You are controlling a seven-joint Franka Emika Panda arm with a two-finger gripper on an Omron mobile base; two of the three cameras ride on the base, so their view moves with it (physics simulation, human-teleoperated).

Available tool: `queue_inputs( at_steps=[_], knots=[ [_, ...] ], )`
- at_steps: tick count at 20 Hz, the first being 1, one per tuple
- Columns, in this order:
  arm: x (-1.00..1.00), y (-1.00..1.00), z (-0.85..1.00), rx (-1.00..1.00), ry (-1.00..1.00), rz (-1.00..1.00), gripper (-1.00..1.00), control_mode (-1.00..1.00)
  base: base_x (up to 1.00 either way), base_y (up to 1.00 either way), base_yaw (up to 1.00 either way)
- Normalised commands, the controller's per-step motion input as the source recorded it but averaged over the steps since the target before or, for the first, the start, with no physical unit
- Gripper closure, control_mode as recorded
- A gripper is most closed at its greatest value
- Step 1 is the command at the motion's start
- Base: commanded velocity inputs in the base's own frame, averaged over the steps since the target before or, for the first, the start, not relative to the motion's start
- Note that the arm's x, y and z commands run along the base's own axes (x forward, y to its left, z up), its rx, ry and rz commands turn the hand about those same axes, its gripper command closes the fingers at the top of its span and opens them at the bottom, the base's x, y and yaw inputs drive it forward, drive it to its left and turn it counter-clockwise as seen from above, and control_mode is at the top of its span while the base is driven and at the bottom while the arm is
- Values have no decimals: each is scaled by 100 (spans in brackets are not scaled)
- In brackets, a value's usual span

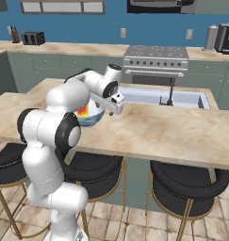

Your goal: Place the cup inside the bowl on the dining table and move the bowl to any counter.

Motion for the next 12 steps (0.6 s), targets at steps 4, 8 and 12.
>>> queue_inputs(
  at_steps=[4,8,12],
  knots=[
    [3,0,-7,0,3,0,-100,-100,0,0,0],
    [3,0,-9,0,2,0,-100,-100,0,0,0],
    [0,0,-15,0,1,0,-100,-100,0,0,0]
  ],
)
